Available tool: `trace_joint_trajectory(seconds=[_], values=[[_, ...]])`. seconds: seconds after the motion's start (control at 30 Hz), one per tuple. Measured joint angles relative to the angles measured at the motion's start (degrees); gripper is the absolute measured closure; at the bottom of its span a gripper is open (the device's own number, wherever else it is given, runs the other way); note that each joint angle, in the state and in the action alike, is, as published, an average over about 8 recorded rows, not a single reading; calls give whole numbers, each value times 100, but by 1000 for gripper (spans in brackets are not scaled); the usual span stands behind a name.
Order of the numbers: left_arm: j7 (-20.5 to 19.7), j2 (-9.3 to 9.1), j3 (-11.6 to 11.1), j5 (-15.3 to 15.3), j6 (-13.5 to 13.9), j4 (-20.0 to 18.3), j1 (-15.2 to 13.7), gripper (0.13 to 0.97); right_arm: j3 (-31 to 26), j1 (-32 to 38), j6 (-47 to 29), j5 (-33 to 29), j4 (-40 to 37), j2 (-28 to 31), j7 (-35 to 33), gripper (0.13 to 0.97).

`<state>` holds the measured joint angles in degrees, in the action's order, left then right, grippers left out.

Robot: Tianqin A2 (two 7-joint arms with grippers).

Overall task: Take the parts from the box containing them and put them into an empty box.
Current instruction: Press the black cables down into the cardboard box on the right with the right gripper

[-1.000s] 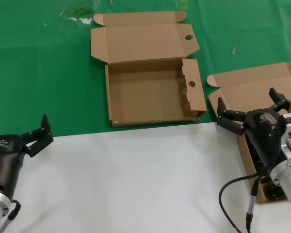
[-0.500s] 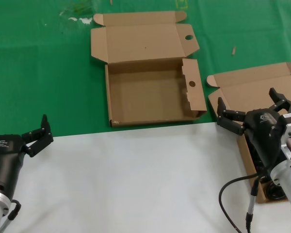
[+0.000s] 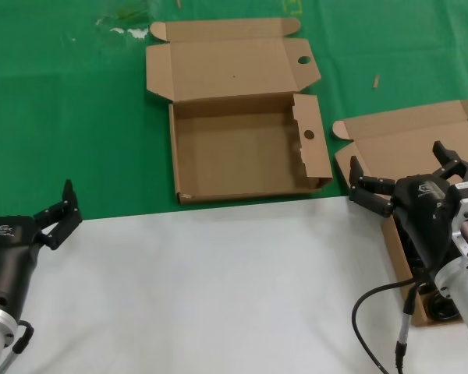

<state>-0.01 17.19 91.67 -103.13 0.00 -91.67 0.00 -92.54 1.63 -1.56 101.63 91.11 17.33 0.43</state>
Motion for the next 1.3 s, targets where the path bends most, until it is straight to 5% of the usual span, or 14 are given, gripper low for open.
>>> trace_joint_trajectory(seconds=[0.3, 0.73, 1.0, 1.3], values=[[0, 0, 0, 0, 0, 0, 0, 332, 88, -21, -9, -56, 37, -61, -83, 129], [0, 0, 0, 0, 0, 0, 0, 631, -25, -105, 140, 55, 220, 241, -51, 129], [0, 0, 0, 0, 0, 0, 0, 786, -684, -69, 699, 799, 491, 1418, -156, 129], [0, 0, 0, 0, 0, 0, 0, 901, -1706, 182, 1043, 1982, 790, 3362, -295, 129]])
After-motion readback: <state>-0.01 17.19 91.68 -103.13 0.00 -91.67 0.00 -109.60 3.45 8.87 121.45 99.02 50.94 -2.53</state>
